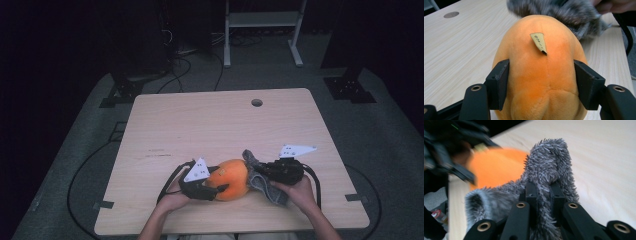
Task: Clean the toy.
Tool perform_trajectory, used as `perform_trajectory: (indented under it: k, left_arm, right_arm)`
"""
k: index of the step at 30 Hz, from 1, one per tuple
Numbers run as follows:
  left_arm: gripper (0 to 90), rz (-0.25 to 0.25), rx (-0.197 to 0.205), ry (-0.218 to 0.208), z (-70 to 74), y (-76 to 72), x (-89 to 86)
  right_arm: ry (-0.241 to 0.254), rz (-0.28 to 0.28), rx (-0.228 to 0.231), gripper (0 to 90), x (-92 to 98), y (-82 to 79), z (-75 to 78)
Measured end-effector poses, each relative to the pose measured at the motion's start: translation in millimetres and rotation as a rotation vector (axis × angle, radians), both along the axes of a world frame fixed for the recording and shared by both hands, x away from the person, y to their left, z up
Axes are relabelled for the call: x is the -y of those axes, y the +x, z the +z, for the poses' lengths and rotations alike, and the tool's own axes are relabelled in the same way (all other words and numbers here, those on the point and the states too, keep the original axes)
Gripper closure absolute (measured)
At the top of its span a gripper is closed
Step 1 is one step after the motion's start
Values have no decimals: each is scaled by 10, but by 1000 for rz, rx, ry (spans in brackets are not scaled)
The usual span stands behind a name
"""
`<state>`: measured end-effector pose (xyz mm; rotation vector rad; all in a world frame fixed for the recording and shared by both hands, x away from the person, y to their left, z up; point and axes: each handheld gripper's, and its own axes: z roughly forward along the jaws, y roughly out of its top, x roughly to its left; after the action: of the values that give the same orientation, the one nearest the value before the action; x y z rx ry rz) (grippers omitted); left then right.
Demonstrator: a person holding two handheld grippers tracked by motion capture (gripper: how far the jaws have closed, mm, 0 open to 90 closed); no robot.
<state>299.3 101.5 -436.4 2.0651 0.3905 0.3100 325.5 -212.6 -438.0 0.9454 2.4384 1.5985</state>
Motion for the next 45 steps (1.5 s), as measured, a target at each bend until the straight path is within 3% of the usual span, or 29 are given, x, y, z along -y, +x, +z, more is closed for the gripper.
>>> perform_trajectory:
  k: [1, 2, 3, 5, 6, 8, 11, 12, 13, 14, 16, 18, 20, 22, 23, 25, 26, 28, 29, 31, 32, 33, 36, 37, 39, 42, 45]
  left_arm:
    - [354, 1, -1, -2, -3, 0, -3]
    - [354, -3, -3, -1, -3, -4, -3]
    - [354, -5, -3, 2, -1, -4, -2]
    - [354, -7, -2, 0, -3, -4, 2]
    - [354, -13, 3, 1, -10, -8, 12]
    - [354, -15, 6, 5, -11, -13, 19]
    - [353, -17, 10, 6, -11, -20, 23]
    - [352, -22, 12, 10, -8, -27, 41]
    - [353, -22, 12, 10, -8, -27, 41]
    - [353, -27, 19, 17, -3, -29, 56]
    - [353, -29, 22, 21, -3, -30, 55]
    - [354, -33, 22, 18, -10, -39, 54]
    - [354, -34, 27, 22, -15, -48, 75]
    - [355, -35, 27, 19, -19, -50, 88]
    - [355, -37, 26, 20, -16, -48, 92]
    - [355, -36, 24, 12, -23, -44, 92]
    - [355, -36, 26, 13, -24, -47, 98]
    - [355, -39, 29, 18, -24, -52, 104]
    - [355, -36, 31, 20, -32, -60, 121]
    - [355, -38, 32, 20, -32, -57, 127]
    - [356, -41, 31, 20, -28, -56, 131]
    - [356, -41, 31, 20, -28, -56, 131]
    - [357, -45, 32, 19, -30, -62, 124]
    - [358, -45, 32, 19, -30, -62, 124]
    - [358, -46, 33, 19, -32, -63, 127]
    - [358, -47, 35, 20, -32, -65, 142]
    - [358, -48, 36, 18, -32, -68, 140]
  right_arm:
    - [0, 0, 0, 807, 0, 0, 0]
    - [-39, -27, -33, 807, 22, 51, -86]
    - [-26, -30, -44, 807, 38, 57, -84]
    - [-9, -30, -31, 807, 45, 42, -50]
    - [30, -5, 12, 807, 28, -4, 49]
    - [53, 13, 36, 806, -5, -28, 105]
    - [18, 18, 25, 807, -30, -6, 58]
    - [-70, -17, 15, 807, -21, 29, -12]
    - [-70, -17, 15, 807, -21, 29, -12]
    - [-27, -12, 6, 806, 13, 18, 22]
    - [-7, 4, 23, 807, 12, -11, 75]
    - [47, 64, 51, 806, -34, -61, 144]
    - [-27, 52, 40, 806, -69, -30, 82]
    - [-44, 44, 34, 806, -60, -14, 62]
    - [-20, 39, 19, 806, -39, -9, 69]
    - [63, 86, 50, 806, -32, -84, 187]
    - [76, 103, 55, 806, -58, -99, 206]
    - [55, 108, 57, 806, -98, -102, 201]
    - [14, 106, 51, 806, -138, -70, 122]
    - [24, 96, 27, 806, -117, -40, 88]
    - [-15, 55, 23, 806, -70, -15, 88]
    - [-23, 42, 23, 806, -49, -22, 97]
    - [41, 81, 44, 806, -53, -76, 156]
    - [41, 81, 44, 806, -53, -76, 156]
    - [37, 101, 51, 806, -106, -88, 172]
    - [-34, 44, 26, 806, -56, 1, 65]
    - [-27, 29, 15, 806, -6, 3, 80]
